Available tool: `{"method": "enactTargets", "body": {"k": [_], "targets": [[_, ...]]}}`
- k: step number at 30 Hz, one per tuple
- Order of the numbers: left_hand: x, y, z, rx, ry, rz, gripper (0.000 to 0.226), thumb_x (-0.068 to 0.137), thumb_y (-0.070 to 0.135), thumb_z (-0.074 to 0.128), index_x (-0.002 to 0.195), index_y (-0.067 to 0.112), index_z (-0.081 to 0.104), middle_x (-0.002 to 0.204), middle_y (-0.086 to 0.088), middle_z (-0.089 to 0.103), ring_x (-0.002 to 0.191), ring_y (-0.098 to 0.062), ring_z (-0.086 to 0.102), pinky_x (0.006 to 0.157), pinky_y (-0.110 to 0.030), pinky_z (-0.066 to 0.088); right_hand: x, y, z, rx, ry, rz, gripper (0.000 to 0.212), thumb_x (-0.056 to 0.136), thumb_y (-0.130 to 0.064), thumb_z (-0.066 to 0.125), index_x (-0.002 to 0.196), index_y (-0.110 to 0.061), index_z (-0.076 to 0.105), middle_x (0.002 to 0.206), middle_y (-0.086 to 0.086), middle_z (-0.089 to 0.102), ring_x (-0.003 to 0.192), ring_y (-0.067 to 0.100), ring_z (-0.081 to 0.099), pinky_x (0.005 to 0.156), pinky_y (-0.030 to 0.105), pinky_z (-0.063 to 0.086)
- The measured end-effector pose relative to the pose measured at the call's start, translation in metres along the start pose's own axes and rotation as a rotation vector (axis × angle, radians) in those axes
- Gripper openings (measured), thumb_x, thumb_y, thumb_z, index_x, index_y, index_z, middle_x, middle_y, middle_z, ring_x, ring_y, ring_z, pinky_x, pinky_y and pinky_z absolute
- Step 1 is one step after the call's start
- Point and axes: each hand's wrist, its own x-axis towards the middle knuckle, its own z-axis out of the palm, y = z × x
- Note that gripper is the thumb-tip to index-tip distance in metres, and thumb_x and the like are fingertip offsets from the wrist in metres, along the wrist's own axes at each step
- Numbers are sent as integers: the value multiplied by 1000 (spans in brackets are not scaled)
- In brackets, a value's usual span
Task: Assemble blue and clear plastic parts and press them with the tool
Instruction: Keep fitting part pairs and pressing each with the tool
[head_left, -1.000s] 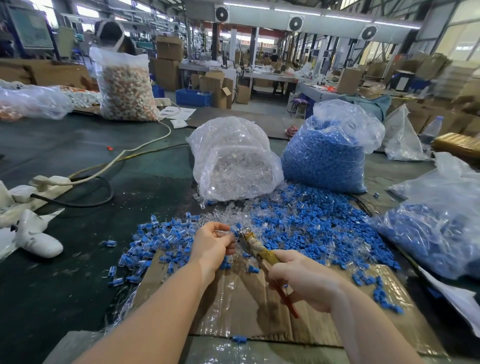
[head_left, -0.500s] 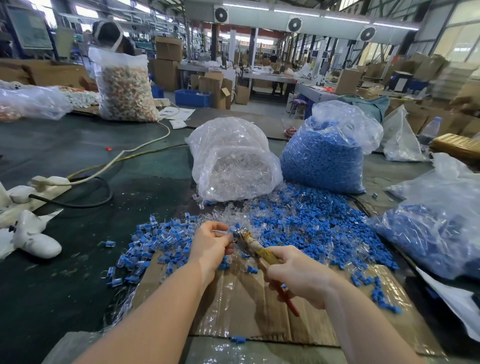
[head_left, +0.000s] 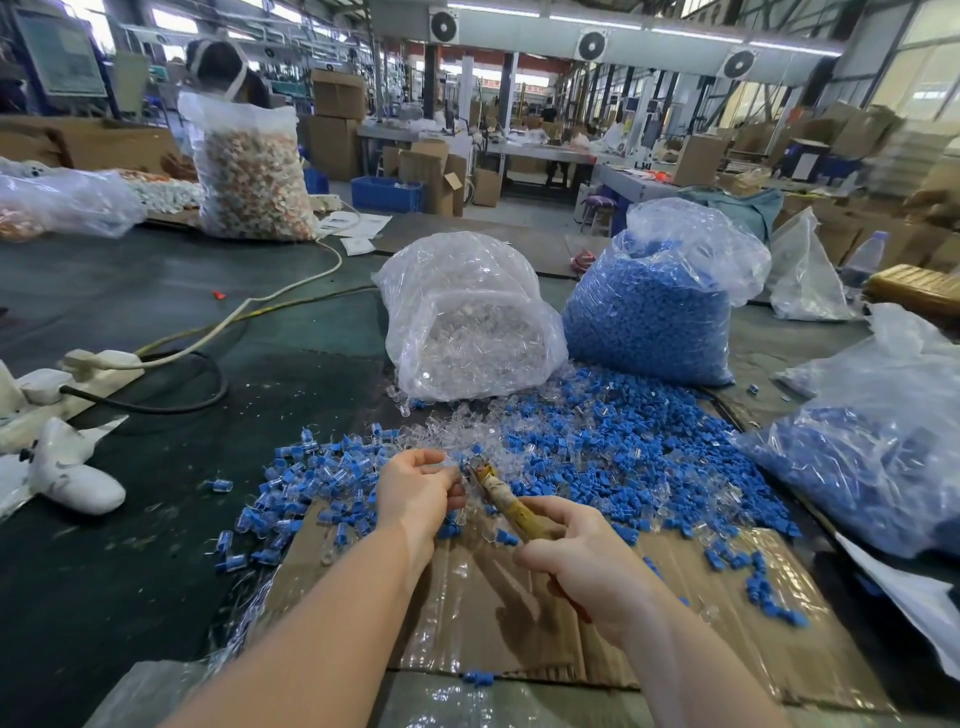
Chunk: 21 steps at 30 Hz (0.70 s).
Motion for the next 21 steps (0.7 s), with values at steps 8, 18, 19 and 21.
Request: {"method": "enactTargets", "body": {"k": [8,18,19,21], "targets": [[15,-4,-19,112,211,73,12,89,2,56,96,11,59,77,-6,63,59,-12,61,49,-19,47,6,17,-12,-415,277,-53,42,87,-15,63,127,-25,51,95,-3,60,80,13,58,65,23,49],[31,-11,-64,622,438,309,20,92,6,52,104,7,69,112,-12,63,91,-24,60,74,-30,46,23,63,-55,-1057,692,131,58,86,-58,51,137,-34,37,128,7,45,121,25,40,97,43,37],[31,-12,-66,649,424,303,21,92,6,52,107,7,67,115,-12,62,94,-25,60,76,-30,45,24,66,-57,-1081,696,129,58,86,-59,49,137,-34,36,129,7,45,121,25,40,97,42,38],[29,-13,-66,689,402,311,24,93,8,52,113,5,64,120,-11,59,100,-26,58,79,-29,42,25,70,-58,-1109,702,124,57,87,-61,45,137,-34,36,129,7,44,120,25,40,96,41,38]]}}
